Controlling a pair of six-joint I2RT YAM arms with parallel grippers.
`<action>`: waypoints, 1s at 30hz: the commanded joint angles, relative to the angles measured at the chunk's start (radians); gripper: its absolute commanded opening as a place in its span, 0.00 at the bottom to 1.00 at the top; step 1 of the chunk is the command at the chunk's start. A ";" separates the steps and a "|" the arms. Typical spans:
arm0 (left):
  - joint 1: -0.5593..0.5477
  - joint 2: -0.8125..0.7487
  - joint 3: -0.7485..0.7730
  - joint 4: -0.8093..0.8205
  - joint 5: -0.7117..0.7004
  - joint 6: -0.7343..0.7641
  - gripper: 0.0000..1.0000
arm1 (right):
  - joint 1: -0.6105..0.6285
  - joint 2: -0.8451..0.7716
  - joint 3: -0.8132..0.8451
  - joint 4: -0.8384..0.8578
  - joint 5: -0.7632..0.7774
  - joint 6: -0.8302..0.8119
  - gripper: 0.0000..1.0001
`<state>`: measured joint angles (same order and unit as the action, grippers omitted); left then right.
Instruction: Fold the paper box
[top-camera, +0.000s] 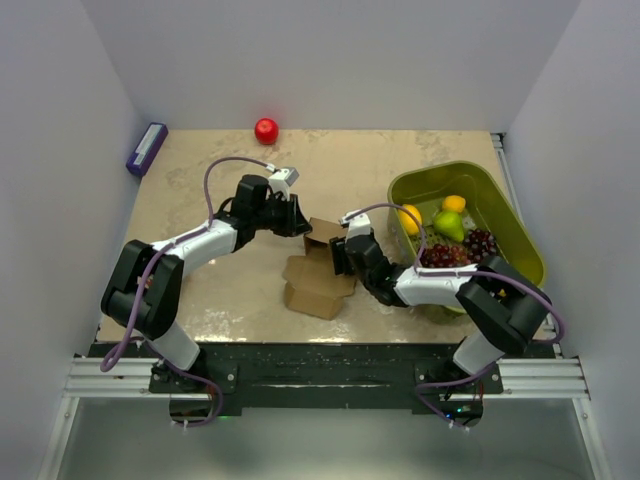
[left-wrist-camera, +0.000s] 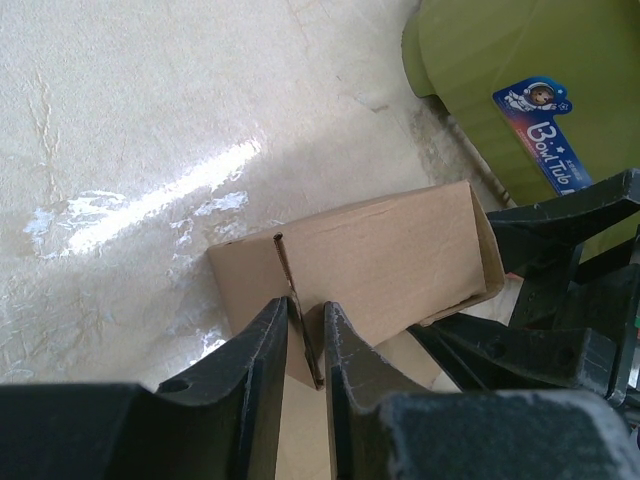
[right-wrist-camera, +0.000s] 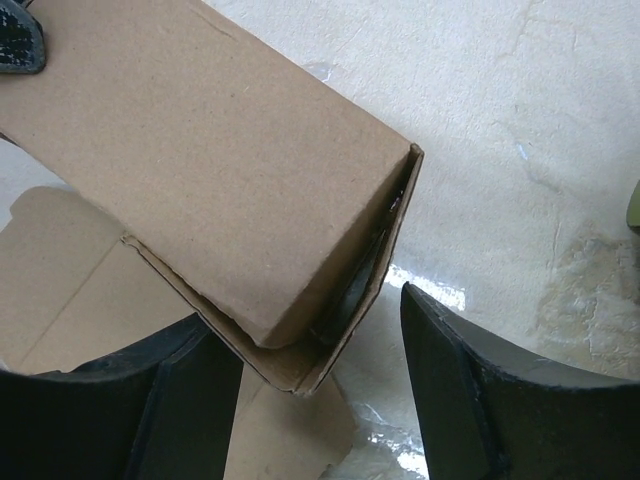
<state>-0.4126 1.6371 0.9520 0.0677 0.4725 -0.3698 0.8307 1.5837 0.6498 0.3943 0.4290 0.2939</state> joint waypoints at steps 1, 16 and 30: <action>0.005 0.021 0.016 -0.049 -0.006 0.040 0.24 | 0.001 0.030 0.054 0.068 0.042 -0.025 0.63; 0.003 0.032 0.007 -0.031 0.035 0.019 0.23 | 0.001 0.091 0.116 0.068 0.063 -0.038 0.47; 0.001 0.026 -0.001 -0.017 0.058 0.006 0.22 | 0.004 0.119 0.154 -0.018 0.137 0.007 0.14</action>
<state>-0.4068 1.6444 0.9520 0.0811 0.5034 -0.3744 0.8295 1.6966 0.7513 0.3756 0.5362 0.2699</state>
